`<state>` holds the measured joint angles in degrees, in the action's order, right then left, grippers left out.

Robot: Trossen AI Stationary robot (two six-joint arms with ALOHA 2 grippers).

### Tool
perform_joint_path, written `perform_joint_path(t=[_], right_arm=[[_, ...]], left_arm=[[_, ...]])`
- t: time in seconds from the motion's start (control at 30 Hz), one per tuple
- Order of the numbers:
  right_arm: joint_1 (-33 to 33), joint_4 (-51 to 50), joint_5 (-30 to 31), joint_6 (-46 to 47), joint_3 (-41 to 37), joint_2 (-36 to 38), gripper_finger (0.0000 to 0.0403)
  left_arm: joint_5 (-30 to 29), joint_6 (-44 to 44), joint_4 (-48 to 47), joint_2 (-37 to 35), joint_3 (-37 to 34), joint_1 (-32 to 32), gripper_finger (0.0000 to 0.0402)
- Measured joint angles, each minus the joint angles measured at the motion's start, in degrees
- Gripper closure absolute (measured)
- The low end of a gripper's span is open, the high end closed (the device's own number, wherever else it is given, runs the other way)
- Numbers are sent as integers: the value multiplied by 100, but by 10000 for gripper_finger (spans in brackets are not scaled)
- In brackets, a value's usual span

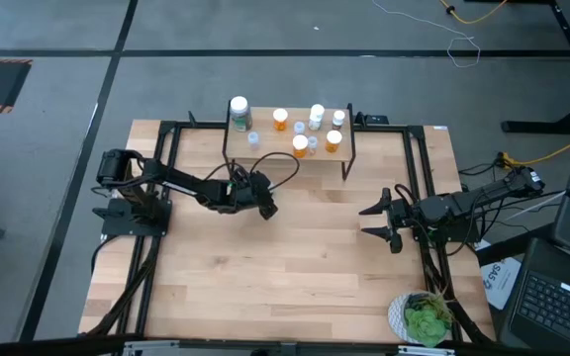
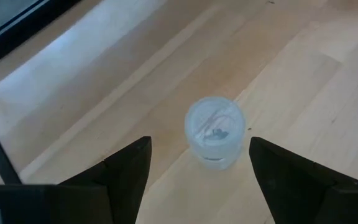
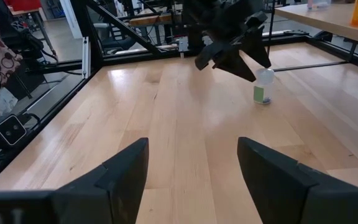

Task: Pick and place medicine bottles onto shelf by color
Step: Put the pill bottle on the shelf

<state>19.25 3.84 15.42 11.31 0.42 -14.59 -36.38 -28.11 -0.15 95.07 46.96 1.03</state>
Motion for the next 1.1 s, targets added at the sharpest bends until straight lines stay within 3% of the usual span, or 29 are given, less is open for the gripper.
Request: perform_joint_path(t=[0.33,0.53,1.1], right_arm=[[0,0,-1,3,-1,0,155],[0,0,-2,0,-1,0,155],[0,0,-1,8,-2,0,155]], left_arm=[[32,-31,166,0,0,141,133],[457,-29,303,2,0,281,133],[785,21,392,4,0,390,138]])
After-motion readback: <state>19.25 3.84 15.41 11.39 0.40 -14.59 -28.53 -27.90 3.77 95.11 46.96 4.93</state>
